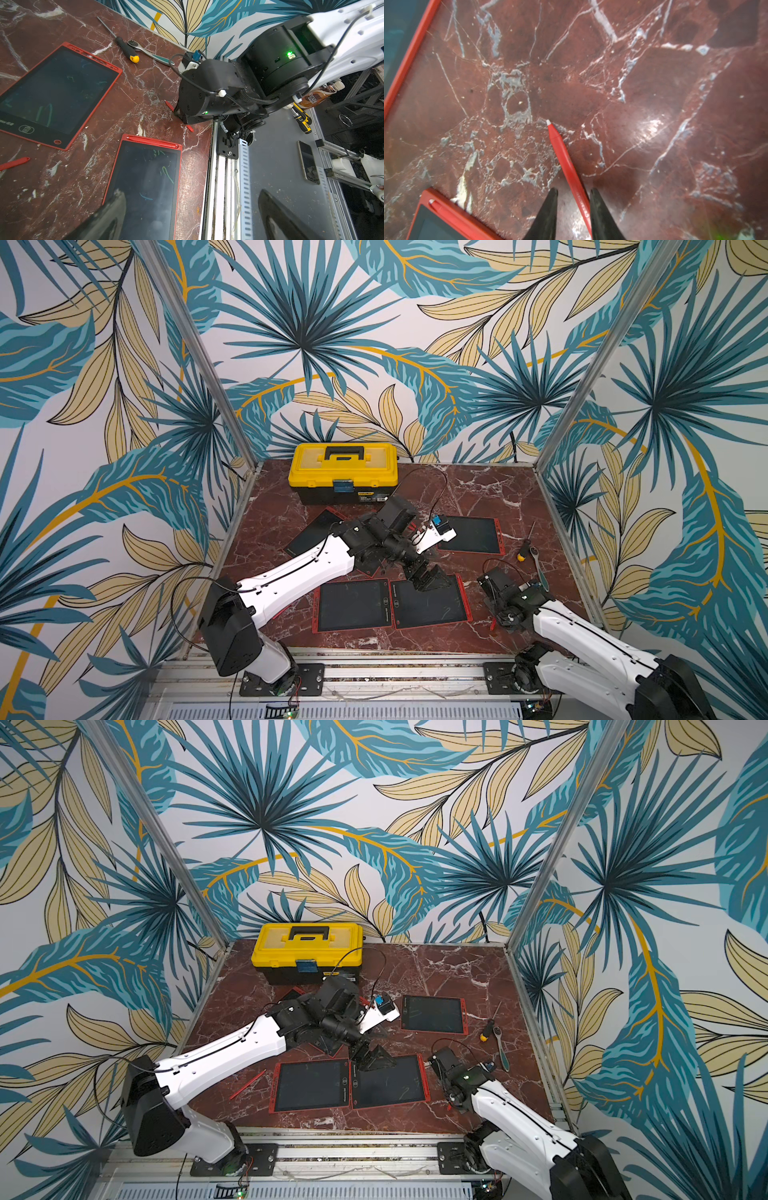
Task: Place the stylus back onto the writing tablet
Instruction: Move the stylus to the center of the board.
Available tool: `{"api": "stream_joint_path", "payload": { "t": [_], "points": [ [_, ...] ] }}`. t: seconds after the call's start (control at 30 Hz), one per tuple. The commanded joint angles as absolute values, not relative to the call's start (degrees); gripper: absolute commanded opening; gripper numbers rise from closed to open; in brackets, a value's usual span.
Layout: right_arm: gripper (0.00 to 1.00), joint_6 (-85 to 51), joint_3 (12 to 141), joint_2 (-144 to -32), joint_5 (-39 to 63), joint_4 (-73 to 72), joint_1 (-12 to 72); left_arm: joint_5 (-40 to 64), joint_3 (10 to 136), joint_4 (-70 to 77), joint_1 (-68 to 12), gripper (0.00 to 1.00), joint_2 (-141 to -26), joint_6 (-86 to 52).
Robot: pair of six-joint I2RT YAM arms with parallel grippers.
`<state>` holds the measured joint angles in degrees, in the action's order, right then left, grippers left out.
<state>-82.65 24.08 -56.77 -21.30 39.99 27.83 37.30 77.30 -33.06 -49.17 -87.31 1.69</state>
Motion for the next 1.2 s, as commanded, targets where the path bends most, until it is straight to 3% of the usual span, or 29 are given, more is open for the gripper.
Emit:
{"api": "stream_joint_path", "payload": {
  "t": [0.0, 0.33, 0.83, 1.17],
  "points": [
    [0.29, -81.24, 24.67, -59.03, -21.01, 38.13, 27.68, 37.39, 79.45, -33.77, -48.78, 1.0, -86.41, 1.65],
    [0.27, -80.16, 26.2, -67.8, -19.18, 30.85, 27.63, 36.96, 79.28, -33.8, -47.73, 1.0, -85.72, 1.21],
    [0.24, -67.29, 35.95, -79.75, -19.48, 25.12, 24.69, 31.96, 75.78, -35.27, -45.53, 1.0, -80.9, -1.69],
    [0.31, -45.91, 43.57, -76.42, -19.81, 29.79, 24.59, 20.28, 67.11, -37.27, -45.38, 1.0, -69.63, -14.05]
  ]
}}
